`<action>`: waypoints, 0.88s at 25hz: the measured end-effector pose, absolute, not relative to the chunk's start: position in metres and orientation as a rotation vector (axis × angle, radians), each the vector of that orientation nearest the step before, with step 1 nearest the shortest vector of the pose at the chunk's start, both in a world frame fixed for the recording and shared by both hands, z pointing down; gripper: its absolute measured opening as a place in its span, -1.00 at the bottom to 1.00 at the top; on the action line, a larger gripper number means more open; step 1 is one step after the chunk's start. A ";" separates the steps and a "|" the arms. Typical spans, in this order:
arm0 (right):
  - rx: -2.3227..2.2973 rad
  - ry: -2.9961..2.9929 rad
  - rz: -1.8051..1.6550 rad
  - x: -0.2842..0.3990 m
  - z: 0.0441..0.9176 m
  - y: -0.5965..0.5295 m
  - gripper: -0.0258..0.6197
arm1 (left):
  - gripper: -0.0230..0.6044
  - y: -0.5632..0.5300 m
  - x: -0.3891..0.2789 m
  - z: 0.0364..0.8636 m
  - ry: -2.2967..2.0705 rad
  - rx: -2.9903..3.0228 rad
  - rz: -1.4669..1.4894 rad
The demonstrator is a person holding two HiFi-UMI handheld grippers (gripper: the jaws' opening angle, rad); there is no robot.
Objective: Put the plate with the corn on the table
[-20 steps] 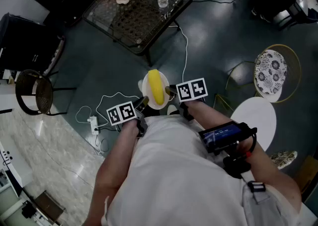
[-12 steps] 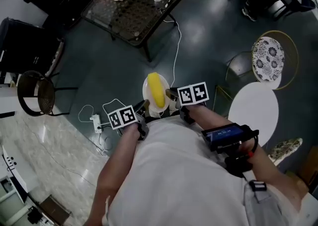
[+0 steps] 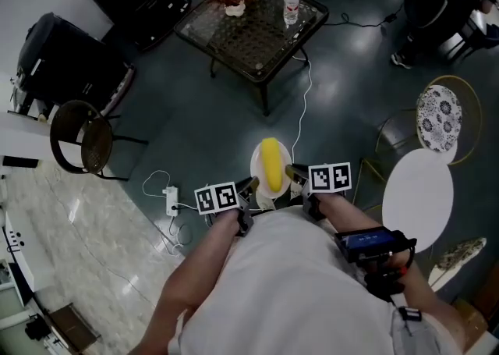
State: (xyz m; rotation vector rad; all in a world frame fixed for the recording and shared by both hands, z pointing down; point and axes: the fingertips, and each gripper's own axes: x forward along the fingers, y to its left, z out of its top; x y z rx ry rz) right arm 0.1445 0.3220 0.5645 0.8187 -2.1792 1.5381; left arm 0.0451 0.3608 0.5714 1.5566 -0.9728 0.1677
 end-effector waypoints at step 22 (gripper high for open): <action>0.694 -2.224 1.421 0.132 0.550 0.346 -0.76 | -0.81 0.396 0.039 0.564 -1.042 1.529 0.046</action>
